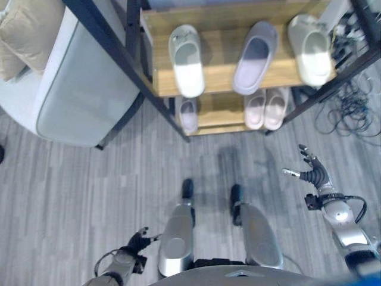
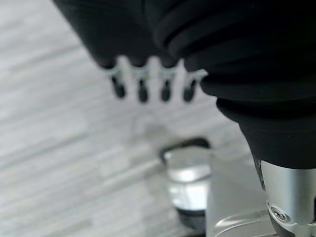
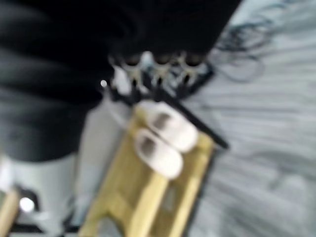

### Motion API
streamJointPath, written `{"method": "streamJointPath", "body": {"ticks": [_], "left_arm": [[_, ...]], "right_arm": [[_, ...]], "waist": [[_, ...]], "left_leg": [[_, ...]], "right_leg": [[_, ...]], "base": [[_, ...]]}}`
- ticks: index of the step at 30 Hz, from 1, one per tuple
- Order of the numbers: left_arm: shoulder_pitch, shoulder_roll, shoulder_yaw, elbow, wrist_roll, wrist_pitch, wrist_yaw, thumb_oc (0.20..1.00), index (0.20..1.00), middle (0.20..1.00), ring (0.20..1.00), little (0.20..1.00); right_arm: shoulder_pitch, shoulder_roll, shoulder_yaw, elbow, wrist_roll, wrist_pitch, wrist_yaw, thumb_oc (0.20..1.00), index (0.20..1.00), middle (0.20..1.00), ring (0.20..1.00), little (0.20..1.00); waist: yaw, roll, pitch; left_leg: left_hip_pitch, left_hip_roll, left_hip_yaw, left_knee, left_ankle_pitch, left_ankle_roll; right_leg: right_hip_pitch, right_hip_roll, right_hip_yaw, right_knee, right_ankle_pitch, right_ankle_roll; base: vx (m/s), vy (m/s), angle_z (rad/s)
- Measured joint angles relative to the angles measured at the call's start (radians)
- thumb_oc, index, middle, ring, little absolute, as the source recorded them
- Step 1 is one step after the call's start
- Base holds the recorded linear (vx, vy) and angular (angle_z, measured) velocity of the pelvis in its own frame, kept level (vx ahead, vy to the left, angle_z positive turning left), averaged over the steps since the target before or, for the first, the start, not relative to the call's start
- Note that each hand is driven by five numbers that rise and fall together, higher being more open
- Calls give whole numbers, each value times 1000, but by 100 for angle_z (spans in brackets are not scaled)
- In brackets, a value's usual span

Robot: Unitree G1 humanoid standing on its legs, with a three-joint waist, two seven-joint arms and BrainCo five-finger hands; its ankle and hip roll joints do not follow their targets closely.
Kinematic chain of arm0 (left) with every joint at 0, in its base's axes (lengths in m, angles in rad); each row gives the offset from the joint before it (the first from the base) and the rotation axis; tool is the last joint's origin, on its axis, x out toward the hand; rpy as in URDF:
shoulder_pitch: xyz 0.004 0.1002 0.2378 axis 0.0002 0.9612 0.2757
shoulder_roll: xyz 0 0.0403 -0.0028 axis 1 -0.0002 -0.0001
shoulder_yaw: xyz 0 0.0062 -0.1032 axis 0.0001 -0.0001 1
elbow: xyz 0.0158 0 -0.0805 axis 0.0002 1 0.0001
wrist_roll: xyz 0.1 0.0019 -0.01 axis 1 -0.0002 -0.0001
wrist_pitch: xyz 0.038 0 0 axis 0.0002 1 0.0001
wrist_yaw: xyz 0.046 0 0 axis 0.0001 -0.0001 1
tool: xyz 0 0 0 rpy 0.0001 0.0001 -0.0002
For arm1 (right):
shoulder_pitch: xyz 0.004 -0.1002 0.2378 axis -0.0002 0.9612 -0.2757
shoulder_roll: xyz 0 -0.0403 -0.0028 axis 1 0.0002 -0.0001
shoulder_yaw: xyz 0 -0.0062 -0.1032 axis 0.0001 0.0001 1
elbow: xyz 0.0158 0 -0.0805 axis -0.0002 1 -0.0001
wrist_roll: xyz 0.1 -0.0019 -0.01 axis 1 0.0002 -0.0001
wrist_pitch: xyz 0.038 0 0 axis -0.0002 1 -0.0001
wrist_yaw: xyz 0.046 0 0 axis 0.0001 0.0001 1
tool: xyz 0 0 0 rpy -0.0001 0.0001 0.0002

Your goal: Arrange the slippers neatly on the shoe rack.

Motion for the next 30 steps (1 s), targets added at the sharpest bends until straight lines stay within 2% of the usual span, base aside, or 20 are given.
{"method": "streamJointPath", "body": {"ticks": [1, 2, 3, 4, 5, 8, 10, 12, 15, 16, 23, 30], "left_arm": [[-4, 8, -20, 4, 0, 9, -1, 1000, 1000, 1000, 1000, 1000], [7, -2, -18, -8, 0, 12, 1, 1000, 1000, 1000, 1000, 1000], [6, -12, -36, -9, 0, 11, -2, 1000, 1000, 1000, 1000, 1000], [-3, -44, -53, -3, 0, 12, -3, 1000, 1000, 1000, 1000, 1000], [-7, -60, -55, 4, 1, 14, -6, 1000, 1000, 1000, 1000, 1000], [-6, -91, -71, -6, 2, 11, -2, 1000, 1000, 1000, 1000, 1000], [-14, -89, -92, -8, 29, 6, -3, 1000, 1000, 1000, 1000, 1000], [-13, -90, -94, -10, 29, 2, -3, 1000, 1000, 1000, 1000, 1000], [-13, -85, -108, -20, 33, -5, 2, 1000, 1000, 1000, 1000, 1000], [-17, -74, -148, -35, 64, -8, 5, 1000, 1000, 1000, 1000, 1000], [-20, -74, -185, -37, 139, -16, 11, 1000, 1000, 1000, 1000, 1000], [-20, -73, -205, -54, 149, -21, 29, 1000, 1000, 1000, 1000, 1000]], "right_arm": [[19, 15, -28, -37, 1, 6, -2, 1000, 1000, 1000, 1000, 1000], [14, 10, -27, -42, 1, 7, -3, 1000, 1000, 1000, 1000, 1000], [15, 6, -29, -51, 2, 5, -4, 1000, 1000, 1000, 1000, 1000], [-7, -2, -28, -70, 3, 6, -4, 1000, 1000, 1000, 1000, 1000], [-13, -2, -21, -85, 3, 6, -5, 1000, 1000, 1000, 1000, 1000], [-35, -4, 3, -160, 3, 4, -5, 1000, 1000, 1000, 1000, 1000], [-44, -2, -2, -225, 6, 4, -9, 1000, 1000, 1000, 1000, 1000], [-58, 0, -1, -247, 10, -4, -10, 1000, 1000, 1000, 1000, 1000], [-109, -1, 18, -280, 11, -5, -15, 1000, 1000, 1000, 1000, 1000], [-152, -1, 27, -287, 11, -20, -21, 1000, 1000, 1000, 1000, 1000], [-222, 3, 27, -300, 10, -37, -64, 1000, 1000, 1000, 1000, 1000], [-257, 6, 24, -301, 11, -62, -107, 1000, 1000, 1000, 1000, 1000]], "waist": [[3, -16, 0], [22, -13, -1], [28, -11, -3], [32, 24, -10], [37, 40, -5], [47, 54, 3], [41, 64, 16], [45, 72, 20], [47, 77, 24], [46, 86, 28], [53, 79, 32], [66, 74, 32]], "left_leg": [[-81, -26, -6, 137, -6, 13], [-92, -57, -18, 139, -44, 26], [-94, -98, -44, 103, -49, 23], [-118, -123, -29, 37, -45, 24], [-114, -122, -13, -17, -44, 25], [-119, -146, -37, -62, -44, 27], [-134, -145, -11, -71, -33, 37], [-133, -149, 7, -77, -17, 52], [-132, -156, 24, -80, -6, 67], [-131, -156, 24, -87, 36, 87], [-100, -160, 25, -138, 87, 123], [-83, -153, 15, -153, 93, 120]], "right_leg": [[-3, -20, -1, 24, -35, -54], [-1, -20, 10, 21, -35, -57], [-9, -30, 14, 20, -35, -63], [-18, -28, -6, 3, -32, -68], [-20, -24, -14, -7, -20, -82], [-59, -20, 3, -9, -9, -76], [-78, -29, 6, -14, -5, -76], [-84, -24, 36, -10, 3, -40], [-84, -29, 59, -19, 9, -16], [-87, -27, 62, -21, 14, 2], [-65, -31, 59, -37, 2, 19], [-47, -23, 49, -50, -2, 24]], "base": [[82, 44, 30], [167, 47, 11], [121, 55, -22], [135, 89, -19], [71, 110, -28], [63, 116, -27], [70, 110, -11], [60, 74, -23], [26, 40, -18], [13, 29, -12], [29, 22, 4], [2, -2, 1]]}}
